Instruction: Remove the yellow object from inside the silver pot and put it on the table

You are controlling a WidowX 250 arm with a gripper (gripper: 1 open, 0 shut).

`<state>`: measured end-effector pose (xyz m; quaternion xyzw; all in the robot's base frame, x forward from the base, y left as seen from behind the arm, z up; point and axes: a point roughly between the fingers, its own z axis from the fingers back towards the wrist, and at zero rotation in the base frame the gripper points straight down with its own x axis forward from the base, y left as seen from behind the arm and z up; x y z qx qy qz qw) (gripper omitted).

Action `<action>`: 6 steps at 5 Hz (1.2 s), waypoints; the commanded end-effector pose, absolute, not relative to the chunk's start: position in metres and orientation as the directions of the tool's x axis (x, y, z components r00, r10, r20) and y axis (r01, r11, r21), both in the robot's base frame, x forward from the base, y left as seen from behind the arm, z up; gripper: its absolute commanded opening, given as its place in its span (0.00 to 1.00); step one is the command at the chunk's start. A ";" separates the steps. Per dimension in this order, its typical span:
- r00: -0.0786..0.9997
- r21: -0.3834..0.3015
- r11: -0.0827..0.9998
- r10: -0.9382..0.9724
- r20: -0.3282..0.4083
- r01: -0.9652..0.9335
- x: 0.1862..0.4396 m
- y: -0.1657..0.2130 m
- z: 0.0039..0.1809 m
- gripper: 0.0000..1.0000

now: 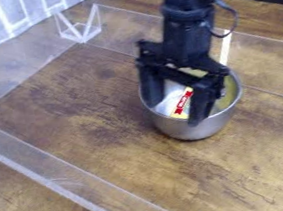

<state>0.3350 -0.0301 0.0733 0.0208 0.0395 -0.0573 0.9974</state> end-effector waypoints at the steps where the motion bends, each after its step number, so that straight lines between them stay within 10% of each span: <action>1: 0.985 0.055 0.983 -0.175 0.000 0.175 0.366 -0.027 0.087 1.00; 6: 0.995 0.030 0.999 -0.016 0.098 0.013 0.392 -0.009 0.084 1.00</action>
